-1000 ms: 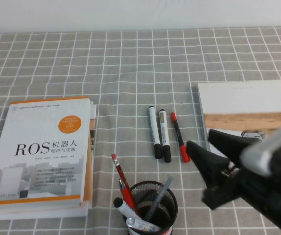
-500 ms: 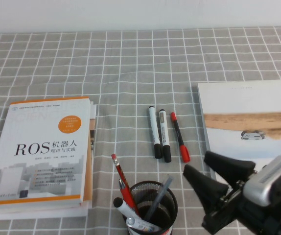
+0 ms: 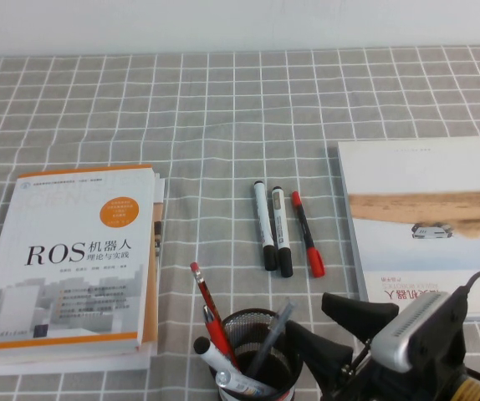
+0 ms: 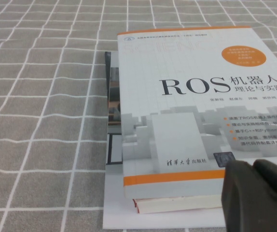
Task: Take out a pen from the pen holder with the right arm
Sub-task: 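Take a marker out of the pen holder and lay it on the table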
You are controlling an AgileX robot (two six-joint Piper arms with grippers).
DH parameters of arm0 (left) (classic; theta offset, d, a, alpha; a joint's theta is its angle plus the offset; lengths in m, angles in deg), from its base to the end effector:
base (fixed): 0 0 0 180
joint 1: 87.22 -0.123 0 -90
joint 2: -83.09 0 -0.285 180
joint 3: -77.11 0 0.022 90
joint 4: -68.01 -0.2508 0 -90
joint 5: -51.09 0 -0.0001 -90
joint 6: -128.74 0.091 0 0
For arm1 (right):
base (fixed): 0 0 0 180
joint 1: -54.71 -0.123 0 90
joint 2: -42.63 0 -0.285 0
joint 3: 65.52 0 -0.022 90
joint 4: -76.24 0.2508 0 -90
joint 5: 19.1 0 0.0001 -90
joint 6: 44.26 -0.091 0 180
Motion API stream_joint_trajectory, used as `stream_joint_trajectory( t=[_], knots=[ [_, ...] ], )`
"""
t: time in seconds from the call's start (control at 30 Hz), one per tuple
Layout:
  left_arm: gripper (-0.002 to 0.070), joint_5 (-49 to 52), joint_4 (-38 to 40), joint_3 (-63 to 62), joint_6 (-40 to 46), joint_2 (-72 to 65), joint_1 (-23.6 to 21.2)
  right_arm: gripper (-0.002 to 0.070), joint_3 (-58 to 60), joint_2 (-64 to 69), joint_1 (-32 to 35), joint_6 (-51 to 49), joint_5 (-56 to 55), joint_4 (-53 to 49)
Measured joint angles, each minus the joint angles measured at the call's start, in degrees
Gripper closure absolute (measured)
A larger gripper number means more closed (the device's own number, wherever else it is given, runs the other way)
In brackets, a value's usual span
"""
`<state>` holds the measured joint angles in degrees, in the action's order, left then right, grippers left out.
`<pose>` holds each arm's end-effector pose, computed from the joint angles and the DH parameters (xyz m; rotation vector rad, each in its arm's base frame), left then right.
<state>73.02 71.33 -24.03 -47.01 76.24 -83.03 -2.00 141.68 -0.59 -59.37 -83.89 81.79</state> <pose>0.0519 -0.0058 0.1701 0.1027 1.8756 -0.0565 0.1379 0.1852 0.1592 -0.5139 1.7105 0.8594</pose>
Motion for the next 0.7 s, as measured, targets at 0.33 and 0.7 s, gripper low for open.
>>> stream_joint_trajectory(
  t=[0.33, 0.7],
  knots=[
    [0.0678, 0.0, 0.0, 0.0, 0.0, 0.0, 0.0, 0.0256, -2.0, 1.91, 0.0, -3.54, -0.11, -1.23],
    [0.0678, 0.0, 0.0, 0.0, 0.0, 0.0, 0.0, 0.0256, -4.51, 2.39, 0.0, -9.88, -0.22, 0.97]
  ],
)
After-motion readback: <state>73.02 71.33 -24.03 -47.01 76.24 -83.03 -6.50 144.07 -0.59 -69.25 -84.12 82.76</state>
